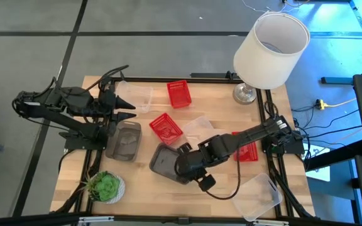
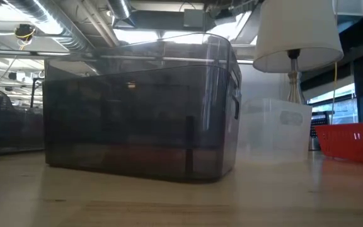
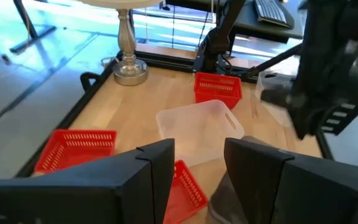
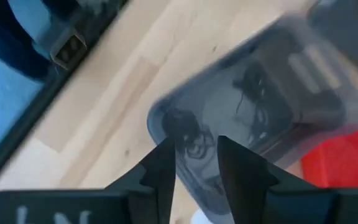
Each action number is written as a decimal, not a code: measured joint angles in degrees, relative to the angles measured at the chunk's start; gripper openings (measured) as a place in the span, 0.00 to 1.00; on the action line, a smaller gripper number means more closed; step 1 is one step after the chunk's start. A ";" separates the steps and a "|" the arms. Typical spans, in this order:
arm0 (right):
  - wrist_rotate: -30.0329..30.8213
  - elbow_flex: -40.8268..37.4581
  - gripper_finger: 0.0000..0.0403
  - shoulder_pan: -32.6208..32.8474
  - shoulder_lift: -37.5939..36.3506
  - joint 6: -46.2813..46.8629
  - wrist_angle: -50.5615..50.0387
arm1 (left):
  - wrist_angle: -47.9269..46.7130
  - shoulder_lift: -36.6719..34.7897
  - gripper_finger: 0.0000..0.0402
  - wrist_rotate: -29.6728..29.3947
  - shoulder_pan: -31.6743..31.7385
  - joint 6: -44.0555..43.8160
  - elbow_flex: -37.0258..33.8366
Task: Stack baskets by color
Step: Stack the left black bin on the stacked black bins
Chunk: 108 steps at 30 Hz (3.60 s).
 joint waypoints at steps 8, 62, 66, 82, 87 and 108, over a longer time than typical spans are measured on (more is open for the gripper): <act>0.04 16.66 0.29 -0.02 0.00 6.06 -9.68 | -0.42 0.00 0.33 5.08 0.00 -5.22 0.00; 3.06 15.63 0.29 -0.02 -19.41 13.80 -9.22 | -7.82 17.42 0.33 13.86 -25.81 -33.89 -24.48; 3.06 15.63 0.29 -0.02 -19.41 13.73 -9.22 | -7.85 17.42 0.33 13.68 -26.51 -33.89 -24.48; 3.10 15.63 0.29 -0.02 -19.41 13.65 -9.42 | -7.48 27.72 0.33 8.31 -28.28 -33.87 -24.37; 3.17 15.63 0.29 -0.02 -19.41 13.65 -9.41 | -7.12 29.79 0.33 9.09 -27.87 -33.87 -24.22; 3.15 15.64 0.29 -0.02 -19.41 13.82 -9.40 | -14.49 29.75 0.00 12.41 -22.80 -33.88 -15.84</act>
